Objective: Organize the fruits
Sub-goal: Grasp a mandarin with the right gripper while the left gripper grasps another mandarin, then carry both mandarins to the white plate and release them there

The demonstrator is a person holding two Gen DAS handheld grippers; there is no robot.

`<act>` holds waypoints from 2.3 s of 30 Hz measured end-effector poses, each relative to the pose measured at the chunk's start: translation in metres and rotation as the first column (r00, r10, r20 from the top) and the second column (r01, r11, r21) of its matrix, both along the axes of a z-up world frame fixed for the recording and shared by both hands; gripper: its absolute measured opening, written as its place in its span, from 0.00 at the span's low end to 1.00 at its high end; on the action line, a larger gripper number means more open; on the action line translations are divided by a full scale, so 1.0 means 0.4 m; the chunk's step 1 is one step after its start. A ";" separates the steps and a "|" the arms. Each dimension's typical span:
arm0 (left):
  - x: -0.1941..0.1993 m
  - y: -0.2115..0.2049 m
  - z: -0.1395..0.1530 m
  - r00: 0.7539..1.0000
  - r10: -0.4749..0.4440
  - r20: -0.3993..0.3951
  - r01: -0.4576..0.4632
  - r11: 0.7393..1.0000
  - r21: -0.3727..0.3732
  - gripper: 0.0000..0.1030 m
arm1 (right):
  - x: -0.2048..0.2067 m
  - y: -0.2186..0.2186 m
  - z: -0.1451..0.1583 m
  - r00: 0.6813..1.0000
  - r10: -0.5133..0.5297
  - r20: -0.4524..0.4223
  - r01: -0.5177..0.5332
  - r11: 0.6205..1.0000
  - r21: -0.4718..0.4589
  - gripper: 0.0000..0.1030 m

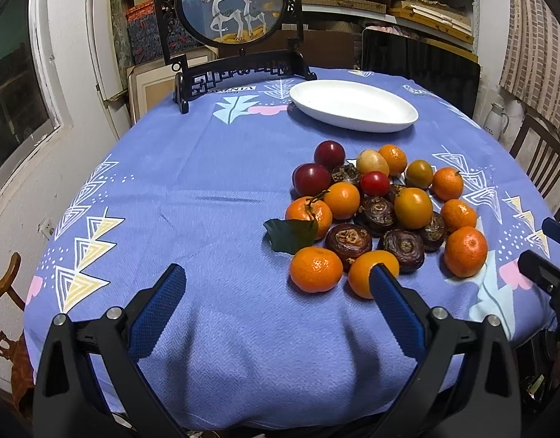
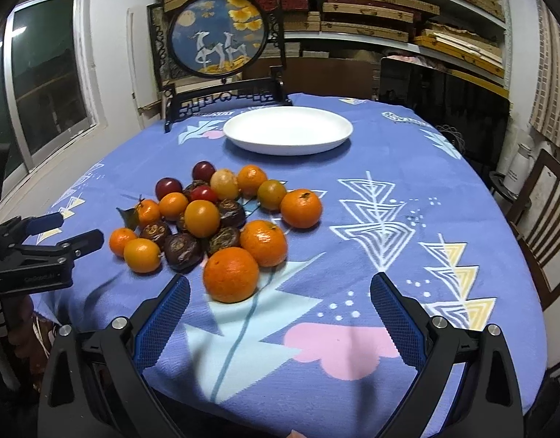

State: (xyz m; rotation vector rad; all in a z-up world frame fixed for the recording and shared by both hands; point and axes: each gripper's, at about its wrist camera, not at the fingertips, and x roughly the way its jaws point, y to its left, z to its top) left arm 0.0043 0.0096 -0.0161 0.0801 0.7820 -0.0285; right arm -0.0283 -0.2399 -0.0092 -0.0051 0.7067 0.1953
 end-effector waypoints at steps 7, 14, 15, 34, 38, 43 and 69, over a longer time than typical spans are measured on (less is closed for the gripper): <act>0.018 0.028 -0.042 0.999 0.005 -0.034 -0.005 1.000 0.004 0.96 | 0.033 0.038 -0.041 0.997 0.050 -0.053 -0.050 0.999 -0.007 0.83; 0.031 0.041 -0.078 0.998 0.004 -0.066 -0.002 1.000 0.022 0.96 | 0.084 0.077 -0.070 0.994 0.074 -0.083 -0.074 0.997 0.001 0.70; 0.032 0.041 -0.080 0.998 0.003 -0.067 -0.001 1.000 0.028 0.96 | 0.096 0.085 -0.076 0.992 0.085 -0.097 -0.085 0.996 0.006 0.60; 0.081 -0.013 -0.109 0.986 -0.156 -0.066 0.157 0.988 0.011 0.64 | 0.090 0.063 -0.090 0.985 0.123 -0.120 -0.117 0.991 0.057 0.44; 0.081 -0.007 -0.113 0.972 -0.227 -0.061 0.222 0.972 -0.073 0.44 | 0.086 0.060 -0.090 0.986 0.124 -0.116 -0.118 0.991 0.055 0.44; 0.042 -0.004 -0.083 0.968 -0.251 -0.009 0.249 0.964 -0.093 0.37 | 0.079 0.050 -0.082 0.986 0.126 -0.107 -0.120 0.991 0.060 0.44; 0.675 -0.223 0.037 0.949 -0.303 -0.087 0.294 0.950 -0.101 0.38 | 0.685 -0.038 0.050 0.994 0.023 -0.109 -0.004 0.984 0.177 0.45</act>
